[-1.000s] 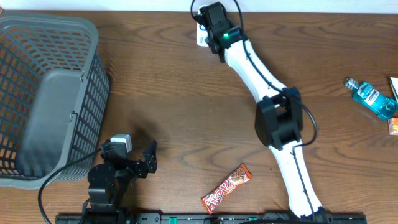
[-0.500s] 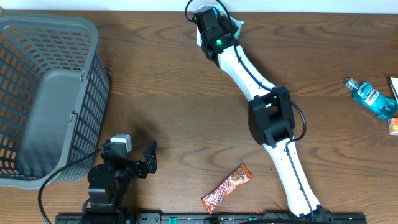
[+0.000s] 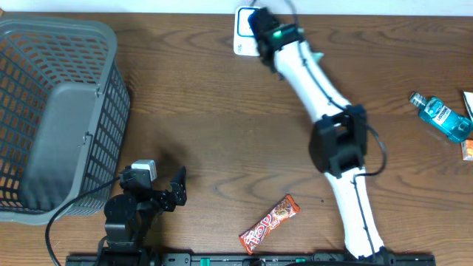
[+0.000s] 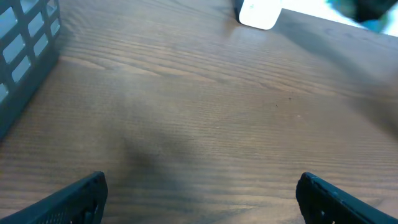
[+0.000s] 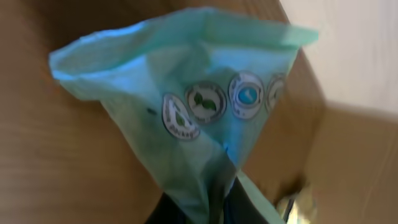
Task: Scan the item barcode
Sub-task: 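Carry the wipes pack to the right table edge and release it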
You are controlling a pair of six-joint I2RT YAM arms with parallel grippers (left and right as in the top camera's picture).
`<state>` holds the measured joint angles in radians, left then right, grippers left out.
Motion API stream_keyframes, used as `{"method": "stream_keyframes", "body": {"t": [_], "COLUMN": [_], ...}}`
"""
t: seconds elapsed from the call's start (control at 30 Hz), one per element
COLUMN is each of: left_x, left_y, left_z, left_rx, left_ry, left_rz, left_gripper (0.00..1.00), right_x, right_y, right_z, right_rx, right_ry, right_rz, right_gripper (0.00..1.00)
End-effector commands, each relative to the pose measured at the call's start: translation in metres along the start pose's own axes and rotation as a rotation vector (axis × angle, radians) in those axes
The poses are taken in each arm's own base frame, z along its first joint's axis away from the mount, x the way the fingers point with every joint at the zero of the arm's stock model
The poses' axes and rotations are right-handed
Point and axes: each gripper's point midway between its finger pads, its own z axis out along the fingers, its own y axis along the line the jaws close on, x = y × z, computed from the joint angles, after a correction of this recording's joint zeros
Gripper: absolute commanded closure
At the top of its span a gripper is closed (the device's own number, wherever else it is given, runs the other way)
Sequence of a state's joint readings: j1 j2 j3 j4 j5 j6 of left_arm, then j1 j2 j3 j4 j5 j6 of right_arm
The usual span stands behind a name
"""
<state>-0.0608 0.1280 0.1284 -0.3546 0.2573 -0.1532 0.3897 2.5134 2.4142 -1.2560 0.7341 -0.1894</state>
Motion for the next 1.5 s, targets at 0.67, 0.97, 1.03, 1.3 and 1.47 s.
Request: {"method": "stream_keyframes", "body": {"t": [0.67, 0.97, 1.03, 1.3, 1.47], "left_x": [0.005, 0.005, 0.005, 0.005, 0.005], "left_y": [0.000, 0.000, 0.000, 0.000, 0.000], "left_z": [0.001, 0.001, 0.001, 0.001, 0.001], "left_rx": [0.004, 0.004, 0.004, 0.004, 0.004], "left_ry": [0.016, 0.016, 0.016, 0.016, 0.015], "left_rz": [-0.003, -0.003, -0.003, -0.003, -0.003], "left_gripper": [0.04, 0.04, 0.04, 0.03, 0.03], "right_x": [0.242, 0.227, 0.213, 0.165, 0.160], "right_y": [-0.087, -0.102, -0.109, -0.151, -0.175], "right_z": [0.183, 0.170, 0.153, 0.028, -0.062], "right_rx": [-0.126, -0.321, -0.390, -0.589, -0.584], "right_ry": [0.634, 0.576, 0.540, 0.300, 0.122], "right_rz": [0.739, 0.884, 0.912, 0.976, 0.965], "right_gripper": [0.99, 0.34, 0.11, 0.01, 0.01]}}
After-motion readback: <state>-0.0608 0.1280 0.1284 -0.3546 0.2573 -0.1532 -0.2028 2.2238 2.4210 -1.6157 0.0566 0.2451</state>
